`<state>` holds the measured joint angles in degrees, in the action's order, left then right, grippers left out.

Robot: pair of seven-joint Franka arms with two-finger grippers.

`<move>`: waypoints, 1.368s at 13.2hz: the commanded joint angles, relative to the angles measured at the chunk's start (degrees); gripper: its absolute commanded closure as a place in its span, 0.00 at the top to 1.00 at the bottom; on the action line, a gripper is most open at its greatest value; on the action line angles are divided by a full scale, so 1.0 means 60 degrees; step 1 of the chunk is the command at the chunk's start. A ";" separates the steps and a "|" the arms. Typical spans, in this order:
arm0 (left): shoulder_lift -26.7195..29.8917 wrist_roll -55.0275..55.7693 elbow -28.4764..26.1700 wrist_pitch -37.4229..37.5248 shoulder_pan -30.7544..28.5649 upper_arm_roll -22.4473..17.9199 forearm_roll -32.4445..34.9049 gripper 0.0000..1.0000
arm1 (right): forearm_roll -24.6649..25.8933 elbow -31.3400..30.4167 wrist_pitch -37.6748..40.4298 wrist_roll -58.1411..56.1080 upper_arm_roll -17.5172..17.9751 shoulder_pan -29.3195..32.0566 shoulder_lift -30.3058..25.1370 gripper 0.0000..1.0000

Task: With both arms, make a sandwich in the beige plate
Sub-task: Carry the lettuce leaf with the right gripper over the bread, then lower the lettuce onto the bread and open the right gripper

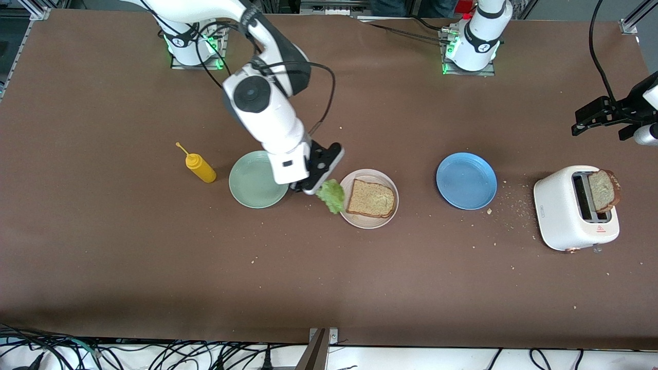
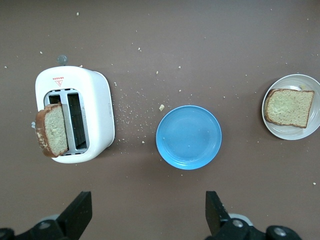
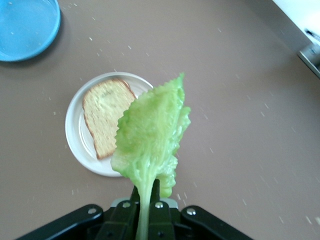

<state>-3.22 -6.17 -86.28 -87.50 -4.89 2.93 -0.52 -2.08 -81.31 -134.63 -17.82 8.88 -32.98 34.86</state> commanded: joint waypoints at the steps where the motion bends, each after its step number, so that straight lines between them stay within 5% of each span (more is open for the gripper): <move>1: 0.0053 -0.0173 0.0069 0.0022 -0.0092 -0.0034 -0.0031 1.00 | 0.0857 0.0470 -0.1534 0.0173 -0.0089 -0.0595 0.0998 0.00; 9: 0.0038 -0.0173 0.0069 0.0008 -0.0092 -0.0049 -0.0031 1.00 | 0.1811 0.0499 -0.6575 -0.0498 -0.0133 -0.1169 0.3357 0.00; 16: 0.0053 -0.0202 0.0025 0.0008 -0.0107 -0.0064 -0.0031 1.00 | 0.1870 0.0499 -0.6624 -0.2317 -0.0396 -0.1197 0.3506 0.00; 18: 0.0053 -0.0202 0.0010 0.0022 -0.0107 -0.0064 -0.0031 1.00 | 0.1900 0.0499 -0.6638 -0.2317 -0.0876 -0.1532 0.3521 0.00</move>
<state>-3.22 -6.17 -86.28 -87.50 -5.28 2.62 -0.52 8.34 -79.88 -174.46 -31.50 6.42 -40.10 55.16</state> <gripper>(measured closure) 0.000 0.934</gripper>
